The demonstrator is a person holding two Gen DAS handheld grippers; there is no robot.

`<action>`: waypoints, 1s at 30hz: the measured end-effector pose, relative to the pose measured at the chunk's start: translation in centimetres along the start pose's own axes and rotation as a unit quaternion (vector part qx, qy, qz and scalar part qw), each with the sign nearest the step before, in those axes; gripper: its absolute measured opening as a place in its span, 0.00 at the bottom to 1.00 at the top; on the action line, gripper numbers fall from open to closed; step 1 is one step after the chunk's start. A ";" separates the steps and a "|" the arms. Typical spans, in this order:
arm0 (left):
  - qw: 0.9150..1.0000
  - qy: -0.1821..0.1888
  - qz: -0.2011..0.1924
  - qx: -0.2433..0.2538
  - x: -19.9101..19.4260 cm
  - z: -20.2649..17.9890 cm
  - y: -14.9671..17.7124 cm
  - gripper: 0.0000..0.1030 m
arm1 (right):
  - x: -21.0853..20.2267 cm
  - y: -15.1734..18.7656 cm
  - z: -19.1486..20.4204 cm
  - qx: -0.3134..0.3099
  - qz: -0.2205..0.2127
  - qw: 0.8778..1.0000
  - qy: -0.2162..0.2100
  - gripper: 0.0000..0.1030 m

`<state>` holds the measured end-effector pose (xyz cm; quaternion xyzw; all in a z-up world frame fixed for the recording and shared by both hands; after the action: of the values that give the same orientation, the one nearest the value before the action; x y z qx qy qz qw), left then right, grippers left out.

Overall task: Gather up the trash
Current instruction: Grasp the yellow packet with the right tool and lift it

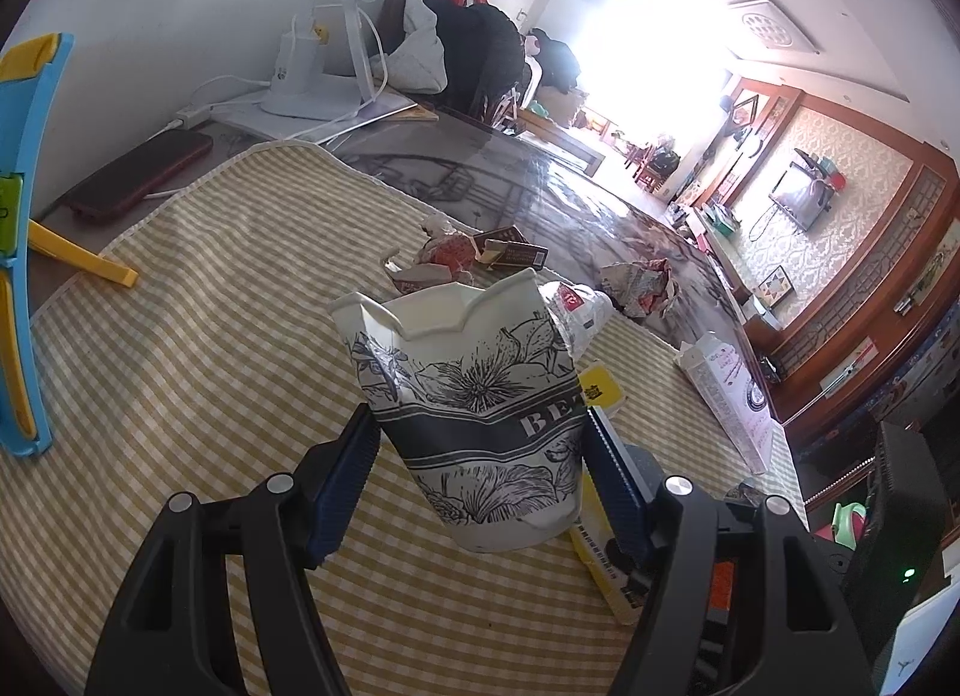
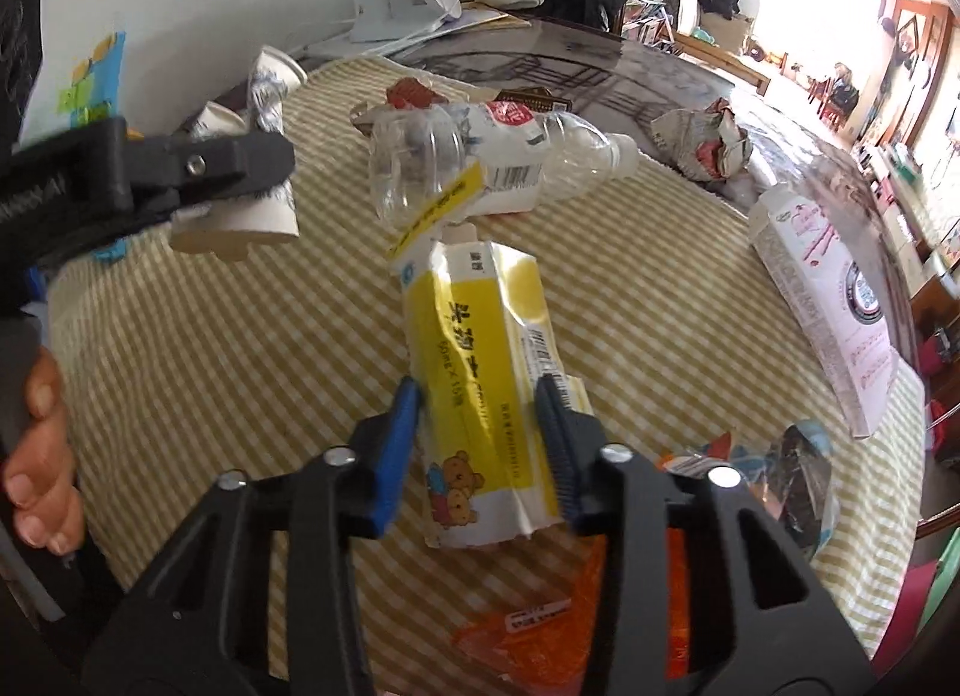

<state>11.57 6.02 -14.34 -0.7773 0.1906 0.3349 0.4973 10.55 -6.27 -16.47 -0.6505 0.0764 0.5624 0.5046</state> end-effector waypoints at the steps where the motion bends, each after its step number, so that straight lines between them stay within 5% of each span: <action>1: 1.000 -0.001 0.000 0.000 0.0 0.0 0.0 0.64 | 0.0 0.0 0.2 -0.002 0.003 1.000 -0.004 0.18; 7: 1.000 -0.004 -0.001 -0.005 -0.1 0.2 0.0 0.64 | -0.8 -0.3 0.9 -0.003 -0.012 1.000 -0.006 0.17; 17: 1.000 -0.010 0.001 -0.007 0.2 0.6 0.1 0.64 | -6.2 -2.8 -0.3 0.048 -0.103 0.993 -0.035 0.17; 30: 0.998 -0.043 -0.004 0.051 0.2 -1.0 1.5 0.64 | -10.4 -2.7 -3.1 0.070 -0.152 0.986 -0.022 0.17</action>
<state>11.07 4.42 -15.16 -0.7362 0.1825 0.3560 0.5459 10.67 -12.16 -6.98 -0.6053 0.0047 0.4863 0.6302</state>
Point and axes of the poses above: each gripper's, at about its wrist camera, not at the fingertips, and x roughly the way its jaws point, z to its left, y to its underside, the point moved 10 cm from there along x, roughly the way its jaws point, and after that the axes turned 9 degrees about -y, right-handed, at the moved point
